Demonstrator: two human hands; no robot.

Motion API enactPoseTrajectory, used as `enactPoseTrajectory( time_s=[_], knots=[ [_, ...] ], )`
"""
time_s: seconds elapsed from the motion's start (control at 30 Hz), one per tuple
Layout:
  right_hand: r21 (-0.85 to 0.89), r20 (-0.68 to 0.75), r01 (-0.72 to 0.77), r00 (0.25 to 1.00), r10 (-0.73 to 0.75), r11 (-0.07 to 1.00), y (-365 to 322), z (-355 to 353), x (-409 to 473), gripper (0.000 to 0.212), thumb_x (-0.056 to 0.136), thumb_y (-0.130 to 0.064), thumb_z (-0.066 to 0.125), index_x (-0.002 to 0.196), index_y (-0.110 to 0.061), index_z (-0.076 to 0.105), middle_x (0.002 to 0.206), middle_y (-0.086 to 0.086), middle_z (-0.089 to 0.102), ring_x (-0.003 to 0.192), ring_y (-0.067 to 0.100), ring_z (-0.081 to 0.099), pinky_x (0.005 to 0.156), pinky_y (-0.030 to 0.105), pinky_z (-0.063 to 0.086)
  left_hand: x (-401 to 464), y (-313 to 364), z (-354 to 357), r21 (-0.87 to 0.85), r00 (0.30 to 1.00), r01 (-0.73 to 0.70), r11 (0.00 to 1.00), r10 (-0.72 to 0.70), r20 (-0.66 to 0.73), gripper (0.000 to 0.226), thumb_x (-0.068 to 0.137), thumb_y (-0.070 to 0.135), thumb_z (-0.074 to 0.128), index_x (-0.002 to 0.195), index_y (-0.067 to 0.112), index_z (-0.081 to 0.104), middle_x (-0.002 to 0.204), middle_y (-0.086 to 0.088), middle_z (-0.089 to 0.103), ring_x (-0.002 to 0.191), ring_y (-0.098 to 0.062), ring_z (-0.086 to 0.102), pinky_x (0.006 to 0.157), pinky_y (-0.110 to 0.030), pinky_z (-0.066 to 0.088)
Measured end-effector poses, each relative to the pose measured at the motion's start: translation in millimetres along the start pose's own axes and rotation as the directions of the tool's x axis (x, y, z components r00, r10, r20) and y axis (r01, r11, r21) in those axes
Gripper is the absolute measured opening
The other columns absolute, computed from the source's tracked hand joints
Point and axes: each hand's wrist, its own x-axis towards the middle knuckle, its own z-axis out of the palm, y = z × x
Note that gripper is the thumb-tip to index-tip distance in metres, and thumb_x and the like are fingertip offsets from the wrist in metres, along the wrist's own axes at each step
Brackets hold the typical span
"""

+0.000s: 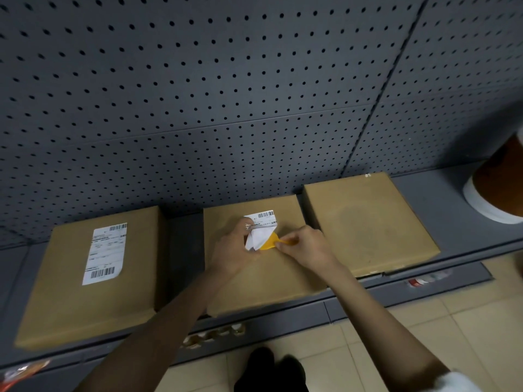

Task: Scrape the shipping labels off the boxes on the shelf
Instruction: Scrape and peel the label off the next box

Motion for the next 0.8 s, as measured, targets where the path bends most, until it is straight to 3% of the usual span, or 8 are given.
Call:
enactPoseTrajectory(
  time_s=[0.13, 0.27, 0.47, 0.63, 0.8],
  knots=[
    [-0.024, -0.030, -0.034, 0.999, 0.033, 0.999, 8.0, -22.5, 2.6, 0.023, 0.081, -0.033, 0.070, 0.098, -0.020, 0.076, 0.104, 0.001, 0.074, 0.098, 0.017, 0.066, 0.078, 0.022, 0.046, 10.2, -0.1, -4.8, -0.159, 0.996, 0.073, 0.985, -0.064, 0.063, 0.046, 0.071, 0.007, 0.074, 0.110, 0.011, 0.052, 0.112, -0.006, 0.065, 0.097, -0.022, 0.064, 0.084, -0.036, 0.054],
    [-0.020, -0.049, -0.040, 0.998, 0.039, 0.999, 18.7, -48.8, 1.3, 0.021, 0.080, -0.032, 0.072, 0.096, -0.019, 0.076, 0.099, 0.001, 0.074, 0.084, 0.011, 0.061, 0.072, 0.023, 0.042, 21.2, -2.7, -11.9, -0.290, 0.978, 0.188, 0.938, -0.152, 0.142, 0.037, 0.078, -0.002, 0.068, 0.112, -0.002, 0.053, 0.108, -0.006, 0.056, 0.084, -0.015, 0.057, 0.053, -0.003, 0.043],
    [-0.100, 0.049, -0.001, 0.999, 0.006, 0.995, 14.2, -18.1, -14.6, 0.021, 0.081, -0.035, 0.068, 0.097, -0.024, 0.076, 0.103, 0.001, 0.075, 0.099, 0.019, 0.066, 0.079, 0.024, 0.046, 27.5, -10.1, -8.3, -0.233, 0.985, 0.157, 0.960, -0.135, 0.110, 0.033, 0.081, 0.004, 0.066, 0.112, 0.001, 0.055, 0.102, -0.004, 0.053, 0.076, -0.011, 0.053, 0.054, -0.009, 0.039],
    [-0.099, 0.002, 0.001, 1.000, 0.000, 0.995, 0.5, 0.2, -12.7, 0.026, 0.084, -0.037, 0.064, 0.104, -0.023, 0.073, 0.107, 0.001, 0.073, 0.105, 0.020, 0.064, 0.085, 0.027, 0.048, 28.2, -13.5, -8.0, -0.265, 0.982, 0.165, 0.950, -0.134, 0.130, 0.029, 0.081, 0.007, 0.067, 0.106, 0.007, 0.055, 0.107, -0.009, 0.057, 0.089, -0.021, 0.057, 0.062, -0.021, 0.041],
    [-0.076, 0.004, 0.024, 1.000, -0.024, 0.997, -7.6, 7.2, -8.3, 0.028, 0.085, -0.037, 0.064, 0.105, -0.020, 0.072, 0.108, 0.003, 0.073, 0.105, 0.022, 0.064, 0.089, 0.031, 0.051, 27.1, -11.0, -11.7, -0.291, 0.978, 0.167, 0.942, -0.121, 0.168, 0.031, 0.082, 0.005, 0.065, 0.111, 0.004, 0.052, 0.106, -0.012, 0.060, 0.079, -0.017, 0.059, 0.058, -0.018, 0.043]
  ],
)
